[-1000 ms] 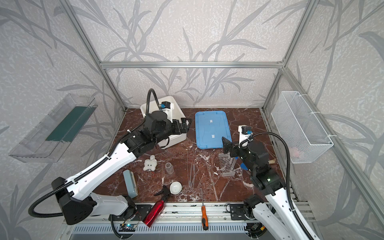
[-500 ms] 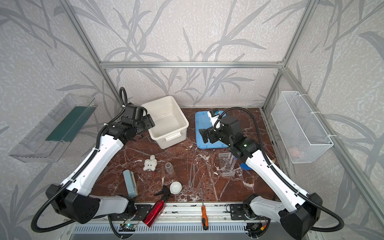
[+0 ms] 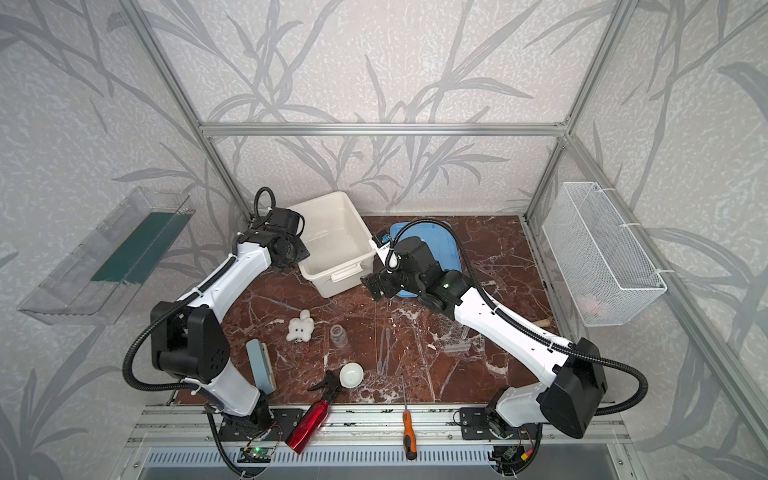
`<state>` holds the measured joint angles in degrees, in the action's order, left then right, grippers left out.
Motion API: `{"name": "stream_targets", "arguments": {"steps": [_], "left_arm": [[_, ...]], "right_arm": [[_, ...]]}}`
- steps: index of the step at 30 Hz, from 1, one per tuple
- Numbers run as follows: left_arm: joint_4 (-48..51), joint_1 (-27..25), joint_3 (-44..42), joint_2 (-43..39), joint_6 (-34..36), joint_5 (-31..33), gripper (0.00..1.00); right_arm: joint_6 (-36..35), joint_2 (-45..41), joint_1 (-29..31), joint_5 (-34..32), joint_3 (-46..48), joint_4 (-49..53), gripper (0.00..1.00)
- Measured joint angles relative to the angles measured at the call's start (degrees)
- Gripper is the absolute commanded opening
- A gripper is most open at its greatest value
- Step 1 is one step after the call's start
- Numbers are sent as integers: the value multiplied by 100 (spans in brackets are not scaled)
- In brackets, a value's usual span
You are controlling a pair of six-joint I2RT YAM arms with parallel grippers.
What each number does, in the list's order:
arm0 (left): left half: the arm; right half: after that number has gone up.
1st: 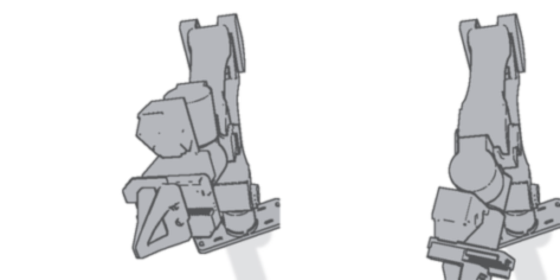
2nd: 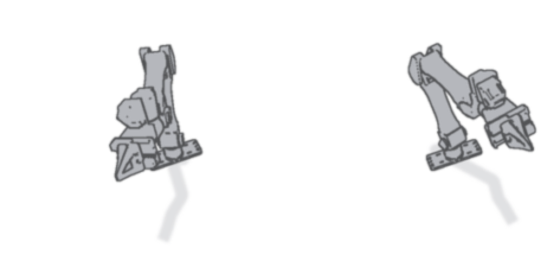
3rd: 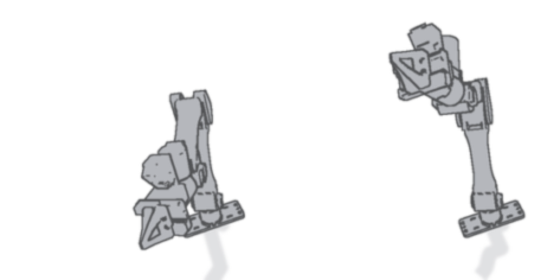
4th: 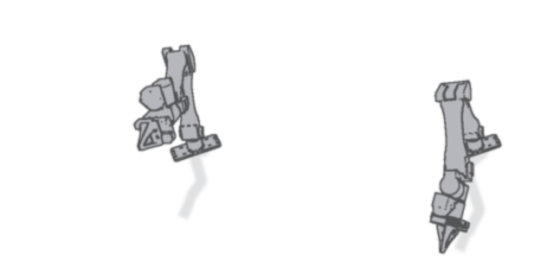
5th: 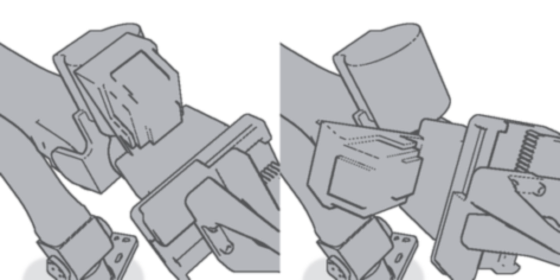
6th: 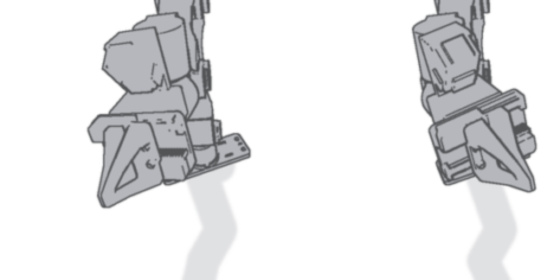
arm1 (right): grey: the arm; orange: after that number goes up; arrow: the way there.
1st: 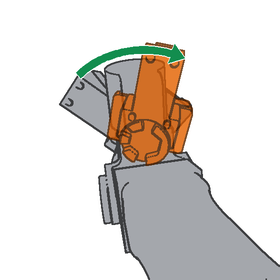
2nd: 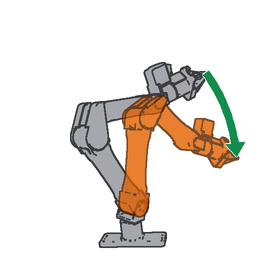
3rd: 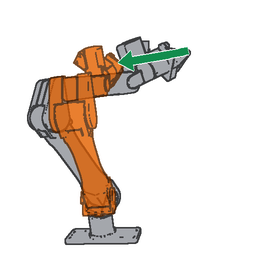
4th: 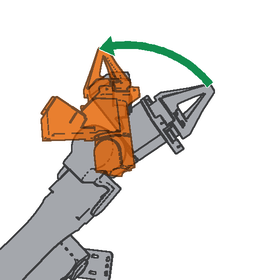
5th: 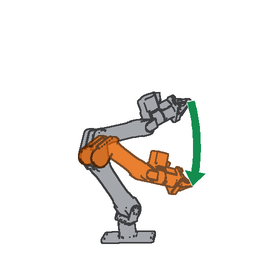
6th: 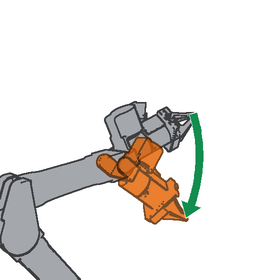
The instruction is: Organize the chemistry lab equipment
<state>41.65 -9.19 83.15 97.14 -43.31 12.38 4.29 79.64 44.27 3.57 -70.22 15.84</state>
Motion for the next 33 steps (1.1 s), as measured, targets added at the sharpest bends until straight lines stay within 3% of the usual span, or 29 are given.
{"name": "stream_targets", "arguments": {"steps": [4, 10, 13, 20, 22, 25, 27, 33], "left_arm": [[4, 22, 155, 166, -101, -2, 44], [17, 20, 157, 168, -313, -101, 14], [-46, -11, 116, 160, -732, -144, 13], [-529, -31, -925, -669, -1703, -153, 14], [-525, -179, -1182, -935, -1993, -9, 20], [-505, -470, -1405, -1255, -2371, 153, 42], [-616, -638, -1574, -1495, -2636, 208, 51], [-955, -1082, -2044, -1961, -3154, 258, 54]], "right_arm": [[17, 20, 4, -2, 98, -116, 99], [37, 190, 22, 0, 168, -201, 99], [46, 302, 42, 15, 201, -232, 99], [79, 422, 63, 61, 247, -273, 99], [79, 422, 63, 57, 258, -271, 99], [76, 422, 63, 44, 260, -273, 99], [76, 422, 63, 33, 260, -273, 99], [72, 420, 63, -26, 343, -286, 99]]}}
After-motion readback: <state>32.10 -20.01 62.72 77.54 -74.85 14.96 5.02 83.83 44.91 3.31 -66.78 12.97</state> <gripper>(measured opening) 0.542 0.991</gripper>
